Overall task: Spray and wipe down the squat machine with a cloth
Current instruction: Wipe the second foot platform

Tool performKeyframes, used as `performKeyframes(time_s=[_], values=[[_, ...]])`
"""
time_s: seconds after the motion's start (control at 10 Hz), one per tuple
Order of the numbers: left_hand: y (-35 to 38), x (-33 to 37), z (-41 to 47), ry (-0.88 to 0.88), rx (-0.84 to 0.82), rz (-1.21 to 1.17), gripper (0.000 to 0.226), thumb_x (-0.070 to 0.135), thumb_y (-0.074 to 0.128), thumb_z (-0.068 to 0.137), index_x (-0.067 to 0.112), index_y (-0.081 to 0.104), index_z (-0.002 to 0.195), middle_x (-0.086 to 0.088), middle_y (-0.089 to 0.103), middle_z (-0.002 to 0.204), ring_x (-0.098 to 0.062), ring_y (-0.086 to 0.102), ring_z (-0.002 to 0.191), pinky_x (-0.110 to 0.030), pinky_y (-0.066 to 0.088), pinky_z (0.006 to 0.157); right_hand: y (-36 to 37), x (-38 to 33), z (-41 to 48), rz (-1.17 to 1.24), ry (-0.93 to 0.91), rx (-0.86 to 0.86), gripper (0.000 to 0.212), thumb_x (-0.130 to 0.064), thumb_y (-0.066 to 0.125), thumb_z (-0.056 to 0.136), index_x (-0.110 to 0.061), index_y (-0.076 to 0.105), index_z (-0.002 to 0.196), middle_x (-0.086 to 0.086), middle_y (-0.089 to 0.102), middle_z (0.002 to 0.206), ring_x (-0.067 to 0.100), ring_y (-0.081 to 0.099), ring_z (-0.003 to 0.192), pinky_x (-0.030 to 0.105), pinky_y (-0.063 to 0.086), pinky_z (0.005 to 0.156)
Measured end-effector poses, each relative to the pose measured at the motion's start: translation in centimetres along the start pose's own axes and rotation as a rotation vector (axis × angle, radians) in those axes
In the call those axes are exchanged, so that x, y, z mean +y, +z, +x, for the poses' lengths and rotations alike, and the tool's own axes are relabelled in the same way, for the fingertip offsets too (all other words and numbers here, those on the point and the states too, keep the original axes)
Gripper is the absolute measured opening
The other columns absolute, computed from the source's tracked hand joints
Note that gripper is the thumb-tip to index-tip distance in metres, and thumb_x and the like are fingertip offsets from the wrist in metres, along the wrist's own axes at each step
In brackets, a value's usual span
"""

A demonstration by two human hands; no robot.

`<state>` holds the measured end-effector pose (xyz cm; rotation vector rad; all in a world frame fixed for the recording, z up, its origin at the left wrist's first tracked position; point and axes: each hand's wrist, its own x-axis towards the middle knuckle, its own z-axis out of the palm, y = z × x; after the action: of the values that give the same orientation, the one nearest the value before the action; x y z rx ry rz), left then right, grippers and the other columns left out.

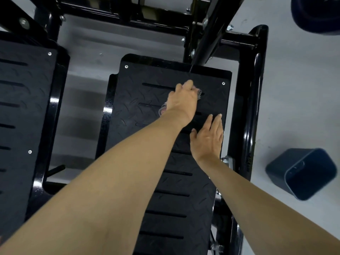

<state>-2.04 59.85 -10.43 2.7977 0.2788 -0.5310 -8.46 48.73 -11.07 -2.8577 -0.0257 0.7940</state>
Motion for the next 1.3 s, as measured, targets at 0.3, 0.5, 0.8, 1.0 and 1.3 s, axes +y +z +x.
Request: performKeyframes(time_s=[0.3,0.5,0.8,1.0,1.3], values=[[0.5,2.4,0.1,0.122,-0.086,0.061,0.076,0.008,0.066,0.083,0.012,0.026,0.148,-0.005,0.017,0.151,-0.027,0.03,0.129,-0.039,0.036,0.105,0.3,2.0,-0.3,-0.068,-0.023,-0.018,0.069,-0.036,0.033,0.101,-0.005,-0.003,0.151,0.016,-0.013,0.158,0.027,-0.005,0.147,0.038,0.004,0.121],[0.0,-1.3,-0.8,0.128,-0.075,0.16,0.081,0.001,0.062,0.082,0.019,0.022,0.15,-0.004,0.013,0.154,-0.031,0.029,0.129,-0.041,0.035,0.104,0.4,1.0,-0.9,-0.033,0.022,-0.031,0.068,-0.033,0.033,0.101,-0.005,-0.003,0.151,0.018,-0.013,0.157,0.028,-0.005,0.147,0.038,0.003,0.12],[-0.6,-10.6,-3.6,-0.132,0.045,0.019,0.084,-0.012,0.052,0.08,0.023,0.023,0.151,-0.002,0.022,0.151,-0.034,0.036,0.12,-0.045,0.045,0.095,0.9,-0.5,-1.9,0.003,-0.03,-0.062,0.067,-0.032,0.033,0.102,-0.006,-0.004,0.151,0.017,-0.017,0.157,0.029,-0.007,0.147,0.041,0.003,0.121],[1.2,-11.4,-7.2,-0.346,0.143,-0.053,0.08,-0.013,0.054,0.079,0.014,0.026,0.149,-0.003,0.023,0.153,-0.033,0.039,0.112,-0.039,0.049,0.088,1.3,-0.3,-2.5,0.007,-0.029,-0.061,0.067,-0.032,0.033,0.102,-0.007,-0.004,0.151,0.017,-0.017,0.157,0.029,-0.007,0.147,0.04,0.003,0.12],[1.1,-12.0,-8.5,-0.201,0.107,-0.007,0.072,-0.013,0.051,0.08,0.019,0.04,0.144,0.001,0.04,0.139,-0.027,0.042,0.11,-0.034,0.046,0.081,1.8,0.2,-3.2,0.011,-0.03,-0.06,0.067,-0.032,0.035,0.101,-0.007,-0.003,0.151,0.017,-0.015,0.157,0.029,-0.005,0.147,0.04,0.004,0.121]])
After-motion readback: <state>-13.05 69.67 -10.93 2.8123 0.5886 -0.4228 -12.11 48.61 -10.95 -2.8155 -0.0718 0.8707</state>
